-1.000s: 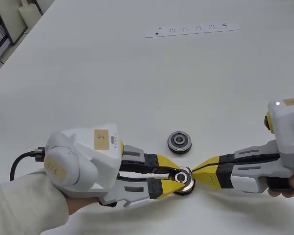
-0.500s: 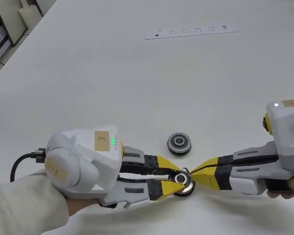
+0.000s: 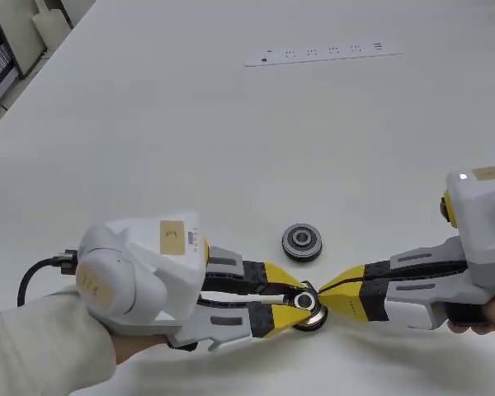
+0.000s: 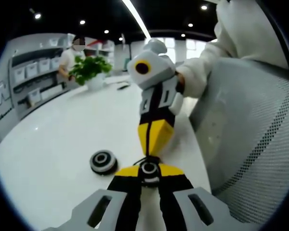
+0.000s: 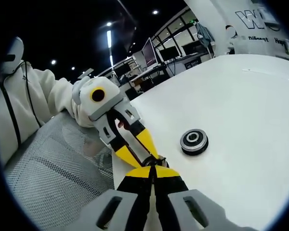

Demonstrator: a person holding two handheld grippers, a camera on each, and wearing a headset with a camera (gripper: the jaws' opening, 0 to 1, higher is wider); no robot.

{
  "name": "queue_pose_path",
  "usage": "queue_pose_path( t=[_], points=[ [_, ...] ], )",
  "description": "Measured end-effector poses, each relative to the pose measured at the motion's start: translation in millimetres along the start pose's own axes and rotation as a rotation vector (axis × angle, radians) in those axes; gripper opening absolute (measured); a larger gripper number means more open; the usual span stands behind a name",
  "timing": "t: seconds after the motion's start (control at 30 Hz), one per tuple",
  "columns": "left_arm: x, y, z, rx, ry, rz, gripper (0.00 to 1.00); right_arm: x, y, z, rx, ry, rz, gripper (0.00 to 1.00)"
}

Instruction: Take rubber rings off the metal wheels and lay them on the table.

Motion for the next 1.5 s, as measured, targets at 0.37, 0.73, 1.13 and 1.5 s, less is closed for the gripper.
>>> queue_pose_path(
  t=[0.37,0.73,1.13,1.5],
  points=[
    [0.2,1.0,1.4,-0.003,0.000,0.010,0.13,-1.0,-0.1,2.8,0.012,0.001,0.006,0.00],
    [0.4,1.8,1.9,-0.013,0.007,0.011,0.13,-4.0,1.3,7.3,0.020,0.007,0.012,0.00],
    [-0.6,1.1,1.1,-0.016,-0.011,0.013,0.14,-1.5,1.5,7.4,0.012,0.002,-0.003,0.00],
    [0.7,-2.6,10.4,-0.030,-0.011,-0.013,0.18,1.7,0.1,7.2,0.006,0.000,-0.020,0.00]
  ],
)
Point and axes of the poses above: the centre of the closed fingertips' face, and the gripper's own axes: y roughly forward along the fingers, x roughly to its right, z roughly out of its top, the point moved 2 cm from there along -y, roughly backward along the fingers, and after that the axes turned 14 degrees about x, right-handed, at the moved point
